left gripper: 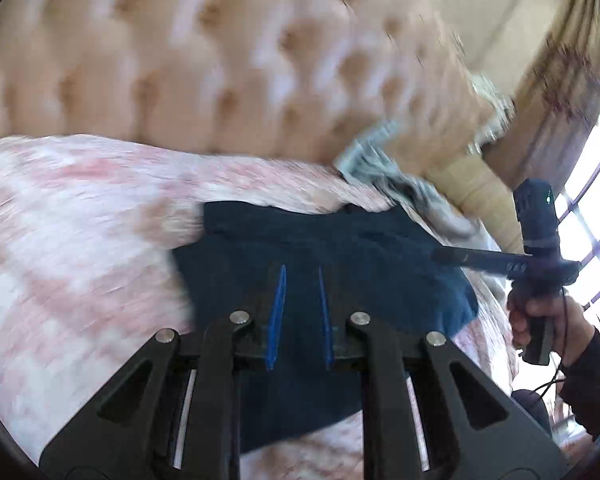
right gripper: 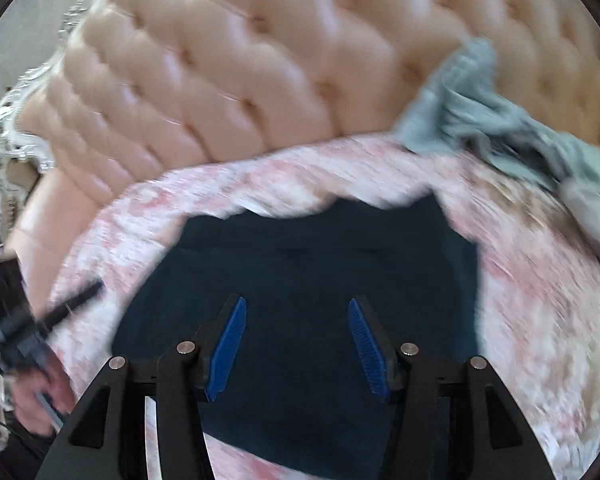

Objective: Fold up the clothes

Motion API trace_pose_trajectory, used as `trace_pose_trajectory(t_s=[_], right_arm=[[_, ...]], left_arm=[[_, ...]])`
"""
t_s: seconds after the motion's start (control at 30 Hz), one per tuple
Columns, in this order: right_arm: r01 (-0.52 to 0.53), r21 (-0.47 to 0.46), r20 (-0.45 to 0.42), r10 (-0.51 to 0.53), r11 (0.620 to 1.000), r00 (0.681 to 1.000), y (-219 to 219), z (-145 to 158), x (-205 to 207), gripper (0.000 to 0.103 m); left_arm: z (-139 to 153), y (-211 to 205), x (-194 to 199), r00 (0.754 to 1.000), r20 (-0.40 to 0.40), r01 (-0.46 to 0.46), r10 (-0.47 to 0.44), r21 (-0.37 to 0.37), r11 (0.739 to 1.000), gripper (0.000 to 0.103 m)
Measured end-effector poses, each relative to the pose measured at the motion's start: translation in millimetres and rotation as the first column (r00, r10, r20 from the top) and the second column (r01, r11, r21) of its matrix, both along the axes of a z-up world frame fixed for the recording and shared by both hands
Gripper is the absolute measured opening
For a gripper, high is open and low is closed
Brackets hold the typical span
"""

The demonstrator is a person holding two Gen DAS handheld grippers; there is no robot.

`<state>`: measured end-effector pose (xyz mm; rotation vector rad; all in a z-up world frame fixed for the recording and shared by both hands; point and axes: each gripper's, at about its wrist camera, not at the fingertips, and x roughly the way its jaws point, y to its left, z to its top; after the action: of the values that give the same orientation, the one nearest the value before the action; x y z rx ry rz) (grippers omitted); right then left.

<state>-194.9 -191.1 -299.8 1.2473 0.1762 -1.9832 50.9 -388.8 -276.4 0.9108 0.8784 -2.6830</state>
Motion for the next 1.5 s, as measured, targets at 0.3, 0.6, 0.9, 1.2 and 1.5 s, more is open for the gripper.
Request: trace_pose_trajectory(t_s=[0.3, 0.6, 0.9, 1.2, 1.5], right_arm=[[-0.035, 0.109, -0.068, 0.043, 0.993, 0.997, 14.3, -28.4, 9.7, 0.052], [0.064, -0.089, -0.024, -0.067, 0.994, 0.997, 43.1, -3.5, -30.2, 0.073], [-0.062, 0.038, 0.053, 0.060, 0.997, 0.997, 11.5, -37.0, -96.0, 0.032], [0.016, 0.071, 0.058, -0.020, 0.997, 0.998, 6.6, -38.2, -94.9, 0.016], [0.030, -0.010, 0.130, -0.029, 1.000, 0.991, 15.0, -35.4, -102.7, 0.032]], left_arm=[[-54.3, -15.0, -44.6, 0.968, 0.245, -0.061, 0.050, 0.036, 0.997, 0.024], [-60.0, -18.2, -48.2, 0.970, 0.239, -0.054, 0.038, 0.060, 0.997, 0.025], [-60.9, -19.8, -47.3, 0.972, 0.233, -0.046, 0.029, 0.068, 0.997, 0.026], [-58.1, -35.0, -37.4, 0.987, 0.162, -0.043, 0.011, 0.194, 0.980, 0.026], [-61.1, -115.1, 7.5, 0.986, 0.044, -0.164, 0.159, 0.365, 0.916, 0.071]])
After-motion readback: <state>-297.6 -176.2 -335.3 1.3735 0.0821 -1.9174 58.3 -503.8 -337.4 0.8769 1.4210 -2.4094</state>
